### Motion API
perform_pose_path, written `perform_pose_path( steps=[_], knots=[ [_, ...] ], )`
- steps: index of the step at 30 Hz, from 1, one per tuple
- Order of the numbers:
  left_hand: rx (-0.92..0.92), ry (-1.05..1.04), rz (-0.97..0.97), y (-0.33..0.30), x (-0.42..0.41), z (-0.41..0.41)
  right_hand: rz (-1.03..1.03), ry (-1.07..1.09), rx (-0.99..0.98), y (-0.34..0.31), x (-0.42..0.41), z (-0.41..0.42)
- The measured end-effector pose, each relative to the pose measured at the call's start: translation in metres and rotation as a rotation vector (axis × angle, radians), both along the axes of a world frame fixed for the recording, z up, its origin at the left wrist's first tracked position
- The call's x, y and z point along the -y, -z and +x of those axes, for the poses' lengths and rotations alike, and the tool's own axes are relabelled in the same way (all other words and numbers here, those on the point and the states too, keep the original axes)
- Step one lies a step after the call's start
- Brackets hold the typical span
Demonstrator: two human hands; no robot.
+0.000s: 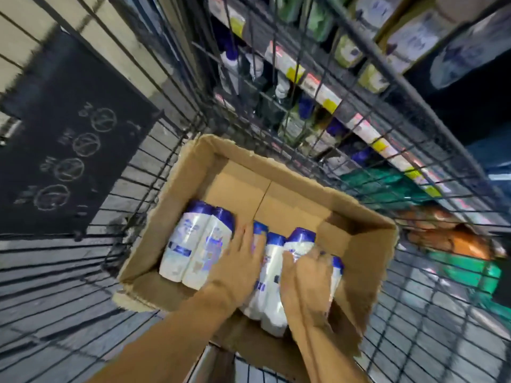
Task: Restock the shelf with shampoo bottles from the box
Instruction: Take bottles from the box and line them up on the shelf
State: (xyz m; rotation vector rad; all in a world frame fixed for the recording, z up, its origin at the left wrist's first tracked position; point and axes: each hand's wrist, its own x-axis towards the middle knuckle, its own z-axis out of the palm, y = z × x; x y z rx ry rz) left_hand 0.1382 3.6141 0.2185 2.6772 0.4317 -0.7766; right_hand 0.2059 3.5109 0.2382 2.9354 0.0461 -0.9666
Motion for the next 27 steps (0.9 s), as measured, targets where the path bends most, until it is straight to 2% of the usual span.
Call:
perform_pose_path(
  steps=[2, 3, 4, 7, 9, 13, 17, 19, 21, 23, 27],
  knots=[
    [0.091, -0.157, -0.085, 0.006, 0.001, -0.001, 0.087, 0.102, 0.009, 0.001, 0.001, 0.002],
    [0.052, -0.244, -0.151, 0.008, -0.002, 0.000, 0.121, 0.119, 0.022, -0.002, 0.002, 0.002],
    [-0.015, -0.252, -0.165, 0.010, -0.005, 0.002, 0.125, 0.109, 0.025, -0.006, 0.000, 0.001],
    [-0.096, -0.155, -0.038, 0.018, -0.015, 0.016, 0.138, 0.083, -0.031, -0.013, -0.010, -0.007],
    [-0.126, -0.141, -0.053, 0.018, -0.019, 0.027, 0.200, 0.074, -0.096, -0.011, -0.015, -0.015],
    [-0.203, -0.391, -0.231, 0.003, -0.017, 0.028, 0.390, 0.241, -0.164, -0.012, -0.009, -0.022],
    [-0.022, -0.524, -0.425, -0.047, -0.031, 0.019, 0.620, 0.290, -0.137, -0.050, 0.006, -0.013],
    [0.115, -0.500, -0.421, -0.092, -0.043, 0.026, 0.719, 0.291, -0.108, -0.080, 0.008, -0.001],
    [0.235, -0.589, -0.435, -0.145, -0.047, 0.034, 0.870, 0.314, -0.089, -0.118, 0.009, 0.015],
    [0.354, -0.660, -0.554, -0.197, -0.044, 0.041, 0.989, 0.307, -0.048, -0.162, 0.014, 0.030],
    [0.577, -0.595, -0.580, -0.300, -0.013, 0.059, 1.173, 0.261, 0.027, -0.253, 0.043, 0.056]
  ],
)
